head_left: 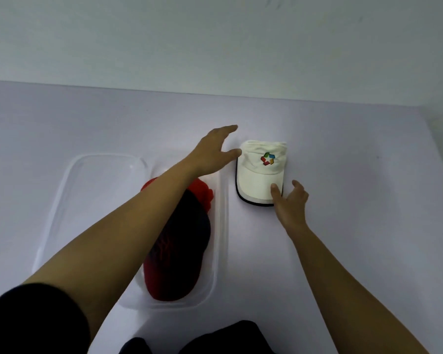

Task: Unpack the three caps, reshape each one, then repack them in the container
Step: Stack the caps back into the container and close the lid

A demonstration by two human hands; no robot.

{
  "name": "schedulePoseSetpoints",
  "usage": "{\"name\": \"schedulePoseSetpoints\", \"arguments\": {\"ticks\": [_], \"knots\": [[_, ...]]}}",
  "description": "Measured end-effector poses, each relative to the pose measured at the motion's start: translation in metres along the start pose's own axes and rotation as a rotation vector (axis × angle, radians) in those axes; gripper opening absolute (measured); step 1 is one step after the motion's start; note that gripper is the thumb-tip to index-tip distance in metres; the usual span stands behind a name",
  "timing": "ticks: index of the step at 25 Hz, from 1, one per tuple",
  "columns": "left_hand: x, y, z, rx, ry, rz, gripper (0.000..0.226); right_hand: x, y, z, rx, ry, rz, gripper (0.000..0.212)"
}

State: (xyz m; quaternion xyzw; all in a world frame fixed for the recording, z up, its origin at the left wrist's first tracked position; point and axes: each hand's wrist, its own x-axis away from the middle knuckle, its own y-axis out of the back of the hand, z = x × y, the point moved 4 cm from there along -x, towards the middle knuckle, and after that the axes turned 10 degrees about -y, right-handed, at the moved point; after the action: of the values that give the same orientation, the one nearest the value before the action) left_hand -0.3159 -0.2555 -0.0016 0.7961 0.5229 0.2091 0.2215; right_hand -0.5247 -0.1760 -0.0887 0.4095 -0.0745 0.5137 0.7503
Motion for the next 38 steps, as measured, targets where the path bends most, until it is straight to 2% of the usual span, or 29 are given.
{"name": "schedulePoseSetpoints", "arguments": {"ticks": [4,6,9,10,13,17,21,23,25,27,30,32,34,36,38], "knots": [[-0.056,-0.042,0.002,-0.184,-0.032,0.277,0.078,-0.019,0.001,-0.011,-0.103,-0.138,0.164,0.084],[-0.069,-0.055,0.003,-0.232,-0.050,0.372,0.070,-0.026,0.001,-0.015,-0.129,-0.162,0.186,0.087],[-0.076,-0.062,0.006,-0.007,-0.014,0.295,0.030,-0.033,-0.002,-0.020,-0.281,-0.240,0.276,0.086],[-0.075,-0.061,0.005,0.089,0.012,0.285,0.026,-0.033,-0.001,-0.021,-0.365,-0.277,0.314,0.085],[-0.069,-0.056,-0.006,0.266,0.035,0.337,0.023,-0.031,0.005,-0.015,-0.594,-0.255,0.401,0.082],[-0.060,-0.034,-0.036,0.335,-0.052,0.332,0.020,-0.018,0.015,0.008,-0.882,-0.098,0.529,0.083],[-0.040,0.000,-0.058,0.413,-0.106,0.217,0.016,0.015,0.015,0.045,-1.064,0.047,0.617,0.063],[-0.029,0.020,-0.056,0.476,-0.041,0.117,0.029,0.032,0.008,0.064,-1.102,0.091,0.665,0.057],[-0.012,0.037,-0.047,0.598,0.127,0.130,0.054,0.048,-0.002,0.083,-1.100,0.138,0.720,0.057],[0.006,0.053,-0.038,0.753,0.178,0.146,0.066,0.065,-0.015,0.102,-1.086,0.184,0.778,0.063],[0.024,0.084,-0.028,0.812,0.110,0.009,0.060,0.085,-0.039,0.129,-1.046,0.251,0.854,0.076],[0.032,0.102,-0.022,0.840,0.075,-0.069,0.054,0.092,-0.052,0.143,-1.007,0.284,0.865,0.072],[0.039,0.120,-0.013,0.851,0.045,-0.114,0.049,0.094,-0.067,0.146,-0.948,0.227,0.799,0.068],[0.042,0.136,-0.005,0.792,0.002,-0.152,0.044,0.092,-0.082,0.133,-0.797,0.041,0.660,0.072],[0.043,0.147,0.004,0.715,-0.038,-0.157,0.045,0.093,-0.094,0.118,-0.361,0.022,0.520,0.067]]}}
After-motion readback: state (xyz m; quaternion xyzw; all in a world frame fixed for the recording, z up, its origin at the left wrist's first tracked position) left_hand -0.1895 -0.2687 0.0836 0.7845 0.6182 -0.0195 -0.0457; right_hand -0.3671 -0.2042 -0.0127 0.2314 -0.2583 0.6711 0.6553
